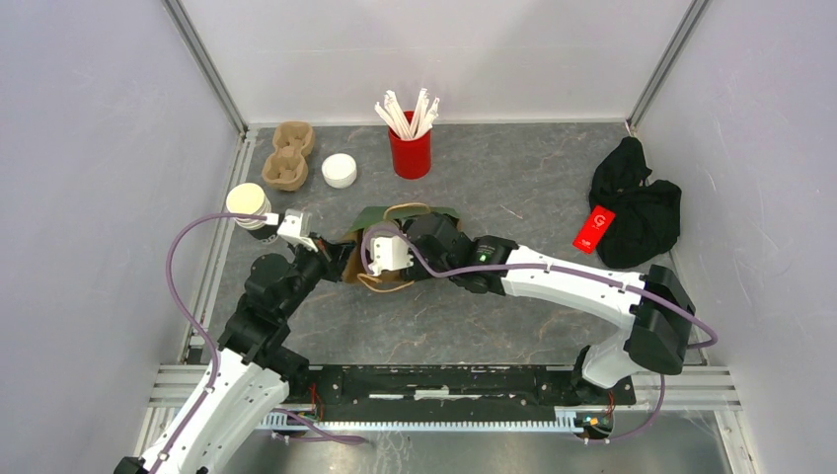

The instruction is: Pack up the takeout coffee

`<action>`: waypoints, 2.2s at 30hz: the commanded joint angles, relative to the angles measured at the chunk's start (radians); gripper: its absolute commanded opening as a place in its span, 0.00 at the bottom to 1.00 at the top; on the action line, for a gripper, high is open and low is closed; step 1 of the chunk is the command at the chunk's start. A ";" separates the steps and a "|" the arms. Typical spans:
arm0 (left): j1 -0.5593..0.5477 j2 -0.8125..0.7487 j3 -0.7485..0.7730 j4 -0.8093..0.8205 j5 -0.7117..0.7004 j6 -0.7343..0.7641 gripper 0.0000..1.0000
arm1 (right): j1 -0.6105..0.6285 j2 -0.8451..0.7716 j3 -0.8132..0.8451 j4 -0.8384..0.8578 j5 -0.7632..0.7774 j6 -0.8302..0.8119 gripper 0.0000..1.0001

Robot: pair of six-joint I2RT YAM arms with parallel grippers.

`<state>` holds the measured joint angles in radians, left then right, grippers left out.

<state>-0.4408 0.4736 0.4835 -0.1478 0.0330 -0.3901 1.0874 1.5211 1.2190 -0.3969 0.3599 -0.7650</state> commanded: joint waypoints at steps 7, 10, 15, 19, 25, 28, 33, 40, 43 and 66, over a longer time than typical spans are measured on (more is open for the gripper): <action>-0.005 -0.012 0.047 -0.060 0.024 -0.048 0.02 | -0.048 0.014 0.009 0.033 -0.064 -0.016 0.43; -0.005 -0.005 0.044 -0.059 0.029 -0.053 0.02 | -0.055 0.030 0.019 0.042 -0.106 -0.004 0.43; -0.005 0.003 0.049 -0.053 0.041 -0.064 0.02 | -0.058 0.052 0.028 0.056 -0.124 -0.026 0.43; -0.004 0.006 0.056 -0.063 0.042 -0.068 0.02 | -0.066 0.065 0.043 0.063 -0.131 -0.046 0.43; -0.006 0.009 0.064 -0.078 0.037 -0.071 0.02 | -0.086 0.056 0.063 0.077 -0.163 -0.028 0.43; -0.004 0.007 0.064 -0.086 0.038 -0.076 0.02 | -0.097 0.038 0.054 0.090 -0.183 -0.006 0.43; -0.005 0.000 0.066 -0.105 0.026 -0.075 0.02 | -0.105 0.022 0.035 0.101 -0.200 -0.002 0.42; -0.004 -0.001 0.066 -0.114 0.017 -0.073 0.02 | -0.110 -0.016 0.030 0.129 -0.200 0.030 0.42; -0.005 -0.005 0.063 -0.116 0.012 -0.074 0.02 | -0.110 -0.019 0.013 0.134 -0.203 0.030 0.42; -0.004 0.007 0.060 -0.088 -0.015 -0.073 0.02 | -0.085 0.085 0.232 -0.138 -0.225 0.037 0.42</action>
<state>-0.4408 0.4732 0.5247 -0.2527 0.0429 -0.4160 0.9829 1.6058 1.3575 -0.4320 0.1371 -0.7544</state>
